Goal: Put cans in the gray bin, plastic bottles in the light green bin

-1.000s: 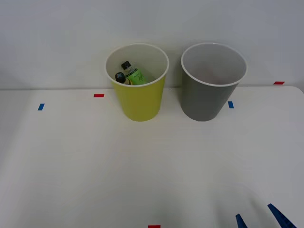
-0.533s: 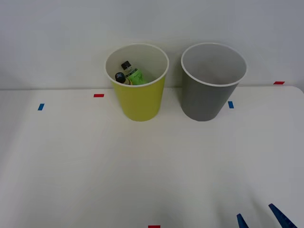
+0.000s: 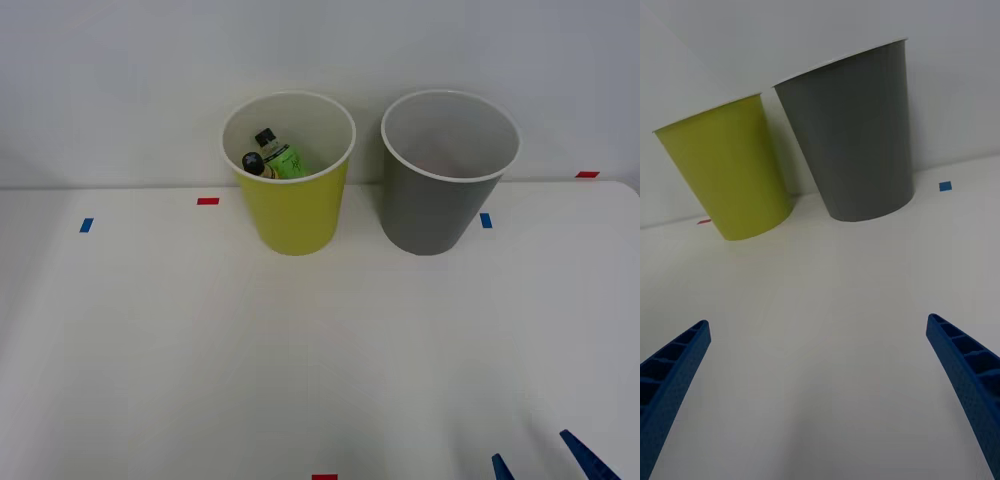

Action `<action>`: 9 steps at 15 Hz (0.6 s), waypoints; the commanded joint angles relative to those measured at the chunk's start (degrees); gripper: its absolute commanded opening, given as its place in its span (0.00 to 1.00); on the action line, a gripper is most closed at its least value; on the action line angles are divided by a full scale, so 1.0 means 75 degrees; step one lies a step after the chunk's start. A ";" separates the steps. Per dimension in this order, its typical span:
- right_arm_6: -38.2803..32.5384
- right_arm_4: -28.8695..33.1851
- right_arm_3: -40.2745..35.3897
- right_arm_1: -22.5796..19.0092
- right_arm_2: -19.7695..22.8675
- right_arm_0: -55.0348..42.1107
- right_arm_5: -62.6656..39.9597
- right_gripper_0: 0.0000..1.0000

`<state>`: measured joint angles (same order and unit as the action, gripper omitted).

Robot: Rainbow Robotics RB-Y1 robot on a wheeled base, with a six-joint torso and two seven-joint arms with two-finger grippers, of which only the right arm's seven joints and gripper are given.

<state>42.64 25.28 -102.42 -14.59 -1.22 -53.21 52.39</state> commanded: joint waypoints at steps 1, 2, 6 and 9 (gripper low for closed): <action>0.0045 -0.0066 -0.0008 0.0000 -0.0001 0.0005 -0.0002 1.00; 0.0057 -0.0066 -0.0008 0.0000 -0.0001 0.0017 -0.0002 1.00; 0.0842 -0.0090 0.0003 0.0000 -0.0001 0.0040 -0.0002 1.00; 0.0842 -0.0090 0.0003 0.0000 -0.0001 0.0029 -0.0002 1.00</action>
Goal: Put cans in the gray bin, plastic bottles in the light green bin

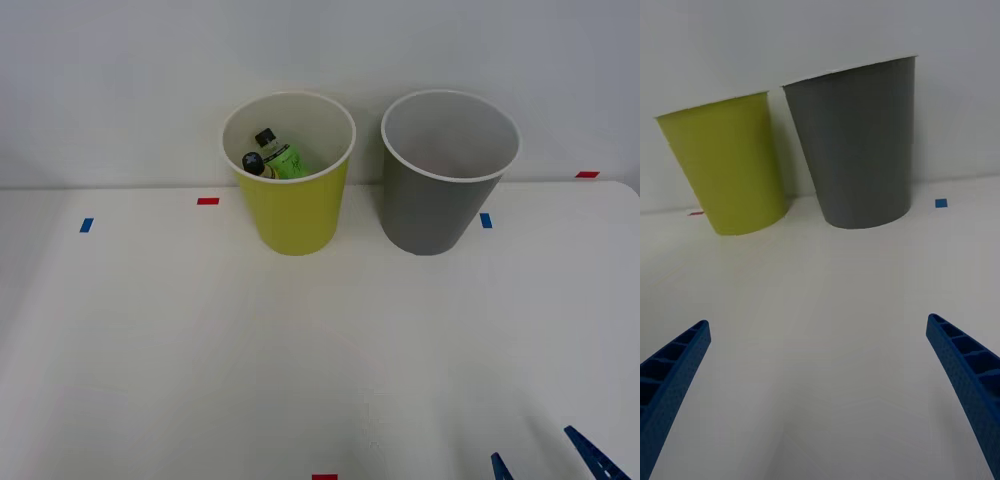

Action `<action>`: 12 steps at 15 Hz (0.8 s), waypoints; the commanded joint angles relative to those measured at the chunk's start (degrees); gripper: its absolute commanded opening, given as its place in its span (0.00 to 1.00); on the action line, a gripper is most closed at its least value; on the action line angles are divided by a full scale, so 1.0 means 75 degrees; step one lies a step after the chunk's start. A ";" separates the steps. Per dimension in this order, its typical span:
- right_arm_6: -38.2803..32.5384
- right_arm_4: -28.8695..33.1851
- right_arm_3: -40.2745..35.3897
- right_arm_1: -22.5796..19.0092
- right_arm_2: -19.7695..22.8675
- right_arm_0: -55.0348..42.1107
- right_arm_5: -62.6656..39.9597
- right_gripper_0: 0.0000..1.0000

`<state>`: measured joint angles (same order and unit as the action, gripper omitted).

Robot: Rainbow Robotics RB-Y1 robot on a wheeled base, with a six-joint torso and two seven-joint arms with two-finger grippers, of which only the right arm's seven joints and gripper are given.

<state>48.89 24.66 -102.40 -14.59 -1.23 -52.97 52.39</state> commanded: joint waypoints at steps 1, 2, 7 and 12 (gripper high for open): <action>0.0021 -0.0006 0.0001 0.0000 0.0000 0.0007 -0.0001 1.00; -0.0026 -0.0006 0.0001 0.0000 0.0000 0.0007 -0.0001 1.00; 0.0021 -0.0006 -0.0010 0.0000 0.0000 -0.0004 -0.0001 1.00; 0.0021 -0.0006 -0.0010 0.0000 0.0000 -0.0004 -0.0001 1.00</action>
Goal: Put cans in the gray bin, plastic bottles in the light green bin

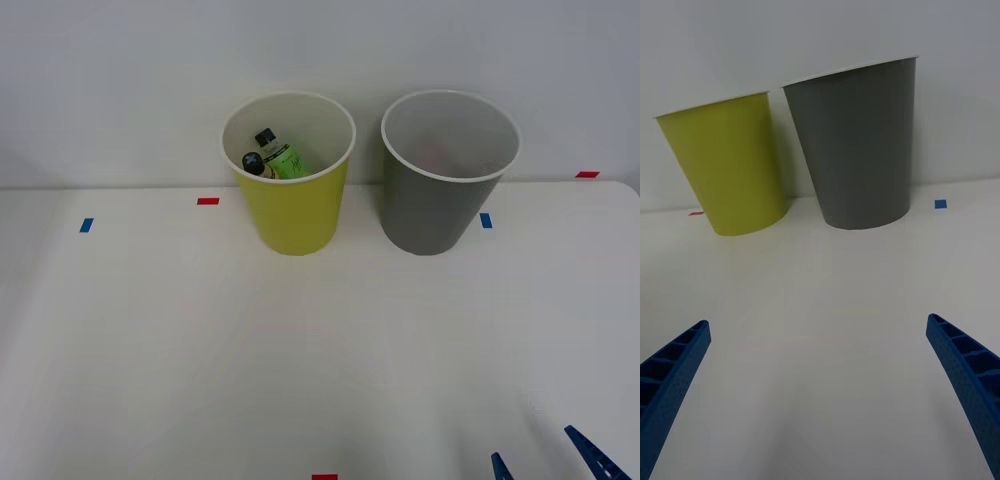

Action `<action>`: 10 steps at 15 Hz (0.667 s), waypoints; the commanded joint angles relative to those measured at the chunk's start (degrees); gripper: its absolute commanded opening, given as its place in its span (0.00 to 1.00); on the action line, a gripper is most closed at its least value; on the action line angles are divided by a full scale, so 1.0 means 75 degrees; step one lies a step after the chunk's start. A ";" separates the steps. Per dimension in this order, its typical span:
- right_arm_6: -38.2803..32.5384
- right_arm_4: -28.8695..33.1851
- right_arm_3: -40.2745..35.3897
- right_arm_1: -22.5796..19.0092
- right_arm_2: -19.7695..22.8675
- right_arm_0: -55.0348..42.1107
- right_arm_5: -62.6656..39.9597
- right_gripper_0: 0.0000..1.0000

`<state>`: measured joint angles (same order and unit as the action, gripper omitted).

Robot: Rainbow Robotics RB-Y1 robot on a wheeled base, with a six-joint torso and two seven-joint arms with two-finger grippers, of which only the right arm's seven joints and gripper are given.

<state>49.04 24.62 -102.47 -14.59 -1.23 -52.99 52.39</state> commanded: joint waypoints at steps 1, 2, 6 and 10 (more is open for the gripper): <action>0.0001 -0.0001 -0.0002 0.0000 0.0000 -0.0001 -0.0001 1.00; 0.0001 -0.0001 -0.0002 0.0000 0.0000 -0.0001 -0.0001 1.00; 0.0001 -0.0001 -0.0002 0.0000 0.0000 -0.0001 -0.0001 1.00; 0.0001 -0.0001 -0.0002 0.0000 0.0000 -0.0001 -0.0001 1.00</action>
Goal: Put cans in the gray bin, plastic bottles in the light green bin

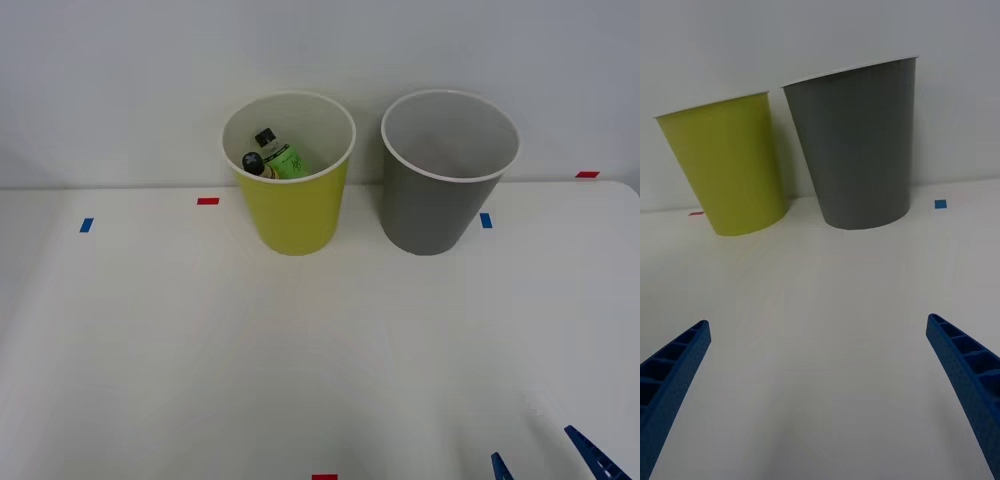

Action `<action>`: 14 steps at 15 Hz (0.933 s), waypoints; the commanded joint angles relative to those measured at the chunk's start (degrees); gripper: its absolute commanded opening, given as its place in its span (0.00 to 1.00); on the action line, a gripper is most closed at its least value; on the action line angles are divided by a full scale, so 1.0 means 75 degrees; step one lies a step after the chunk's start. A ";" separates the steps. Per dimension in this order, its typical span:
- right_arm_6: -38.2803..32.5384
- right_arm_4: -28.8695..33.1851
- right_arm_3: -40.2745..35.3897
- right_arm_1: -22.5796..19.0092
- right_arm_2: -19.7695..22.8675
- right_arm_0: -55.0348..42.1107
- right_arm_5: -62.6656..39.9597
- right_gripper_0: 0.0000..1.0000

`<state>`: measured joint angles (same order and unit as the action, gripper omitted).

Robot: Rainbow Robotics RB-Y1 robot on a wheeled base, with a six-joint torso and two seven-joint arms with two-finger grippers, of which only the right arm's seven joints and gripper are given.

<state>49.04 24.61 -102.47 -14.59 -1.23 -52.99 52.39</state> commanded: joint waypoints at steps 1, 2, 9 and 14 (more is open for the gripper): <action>0.0001 -0.0001 -0.0001 0.0000 0.0000 -0.0001 -0.0001 1.00; 0.0001 -0.0001 -0.0001 0.0000 0.0000 -0.0001 -0.0001 1.00; 0.0001 -0.0001 -0.0001 0.0000 0.0000 -0.0001 -0.0001 1.00; 0.0001 -0.0001 -0.0001 0.0000 0.0000 -0.0001 -0.0001 1.00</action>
<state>49.04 24.61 -102.48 -14.59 -1.23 -53.00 52.39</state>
